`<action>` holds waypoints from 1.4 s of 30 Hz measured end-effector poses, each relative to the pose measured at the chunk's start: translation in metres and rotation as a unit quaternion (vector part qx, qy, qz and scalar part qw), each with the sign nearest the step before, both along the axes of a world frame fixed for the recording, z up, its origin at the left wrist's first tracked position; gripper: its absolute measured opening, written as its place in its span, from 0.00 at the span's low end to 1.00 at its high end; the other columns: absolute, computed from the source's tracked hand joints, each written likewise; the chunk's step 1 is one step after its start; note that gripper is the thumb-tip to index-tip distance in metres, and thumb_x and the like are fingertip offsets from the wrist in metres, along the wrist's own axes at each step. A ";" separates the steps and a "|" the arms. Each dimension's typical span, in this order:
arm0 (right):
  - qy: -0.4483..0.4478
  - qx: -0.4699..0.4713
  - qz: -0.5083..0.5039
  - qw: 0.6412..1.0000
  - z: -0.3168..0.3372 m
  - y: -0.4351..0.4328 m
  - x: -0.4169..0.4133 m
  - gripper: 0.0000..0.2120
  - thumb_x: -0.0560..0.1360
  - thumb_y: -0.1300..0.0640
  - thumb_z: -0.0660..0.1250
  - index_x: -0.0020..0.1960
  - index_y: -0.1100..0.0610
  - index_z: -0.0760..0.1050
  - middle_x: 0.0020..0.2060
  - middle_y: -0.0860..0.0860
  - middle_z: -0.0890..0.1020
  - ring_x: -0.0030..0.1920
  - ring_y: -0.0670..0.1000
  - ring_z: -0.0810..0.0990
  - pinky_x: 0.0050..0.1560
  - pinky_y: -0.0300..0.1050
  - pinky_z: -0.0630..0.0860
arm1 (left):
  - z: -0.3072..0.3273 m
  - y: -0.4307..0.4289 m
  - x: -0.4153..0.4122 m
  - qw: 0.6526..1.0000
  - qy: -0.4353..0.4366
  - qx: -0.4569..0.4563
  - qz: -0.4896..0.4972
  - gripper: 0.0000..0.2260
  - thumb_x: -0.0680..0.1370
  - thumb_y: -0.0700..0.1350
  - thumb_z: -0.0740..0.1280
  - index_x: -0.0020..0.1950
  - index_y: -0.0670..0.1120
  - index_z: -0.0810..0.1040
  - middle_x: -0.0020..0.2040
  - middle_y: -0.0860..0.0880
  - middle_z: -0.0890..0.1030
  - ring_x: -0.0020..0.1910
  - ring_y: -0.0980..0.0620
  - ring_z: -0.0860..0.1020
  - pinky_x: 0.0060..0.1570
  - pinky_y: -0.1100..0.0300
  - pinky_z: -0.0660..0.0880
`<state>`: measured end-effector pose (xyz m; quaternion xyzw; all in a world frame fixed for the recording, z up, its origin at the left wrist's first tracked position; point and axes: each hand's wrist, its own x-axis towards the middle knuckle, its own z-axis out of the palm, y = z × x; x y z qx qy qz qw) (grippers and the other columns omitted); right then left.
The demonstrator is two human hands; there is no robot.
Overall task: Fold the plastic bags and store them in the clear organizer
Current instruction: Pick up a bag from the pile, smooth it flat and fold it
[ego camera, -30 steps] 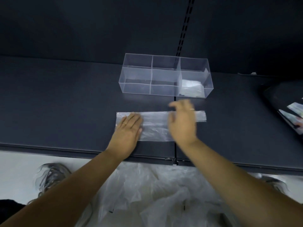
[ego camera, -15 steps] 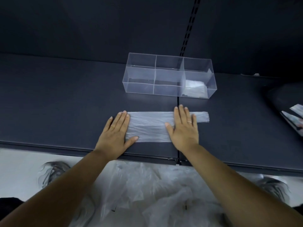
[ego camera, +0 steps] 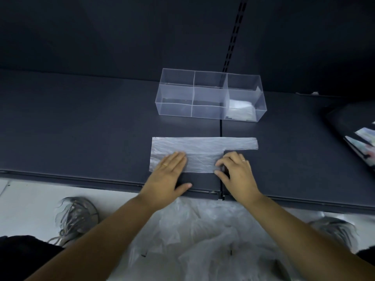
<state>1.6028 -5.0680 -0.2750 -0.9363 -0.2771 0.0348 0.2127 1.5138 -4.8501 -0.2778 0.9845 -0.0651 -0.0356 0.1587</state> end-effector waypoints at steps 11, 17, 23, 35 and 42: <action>0.158 -0.018 -0.014 0.987 0.033 -0.011 0.028 0.03 0.77 0.57 0.66 0.44 0.54 0.76 0.48 0.48 0.72 0.54 0.52 0.73 0.60 0.48 0.69 | 0.003 -0.027 0.015 0.984 -0.163 -0.001 0.072 0.12 0.66 0.36 0.79 0.48 0.40 0.85 0.49 0.44 0.85 0.47 0.46 0.84 0.46 0.52 0.81; 0.011 -0.097 0.114 0.989 0.042 -0.005 -0.002 0.42 0.65 0.33 0.70 0.73 0.49 0.61 0.73 0.45 0.60 0.73 0.48 0.55 0.73 0.48 0.42 | 0.009 -0.047 0.005 0.988 -0.135 0.022 0.069 0.11 0.61 0.35 0.78 0.39 0.44 0.82 0.38 0.50 0.83 0.37 0.49 0.82 0.36 0.60 0.78; 0.039 0.089 -0.016 0.995 0.011 -0.001 -0.008 0.03 0.73 0.62 0.70 0.45 0.56 0.81 0.49 0.46 0.83 0.52 0.50 0.80 0.59 0.46 0.71 | 0.017 -0.034 -0.003 0.992 -0.045 -0.062 0.099 0.06 0.77 0.42 0.66 0.44 0.44 0.83 0.41 0.49 0.83 0.42 0.47 0.80 0.47 0.55 0.74; 0.272 0.240 -0.280 0.889 0.005 0.002 0.041 0.12 0.73 0.59 0.69 0.31 0.59 0.79 0.37 0.50 0.85 0.45 0.47 0.83 0.51 0.39 0.75 | 0.016 0.032 0.005 0.762 0.044 -0.426 0.485 0.06 0.77 0.40 0.69 0.48 0.39 0.84 0.36 0.50 0.82 0.37 0.52 0.80 0.41 0.63 0.79; 0.218 0.115 -0.311 0.918 0.012 0.016 0.047 0.10 0.75 0.53 0.68 0.41 0.59 0.81 0.41 0.51 0.83 0.47 0.54 0.81 0.53 0.49 0.76 | 0.014 -0.031 0.002 0.957 -0.202 -0.054 0.201 0.12 0.77 0.39 0.63 0.59 0.40 0.80 0.58 0.40 0.80 0.57 0.39 0.78 0.62 0.51 0.69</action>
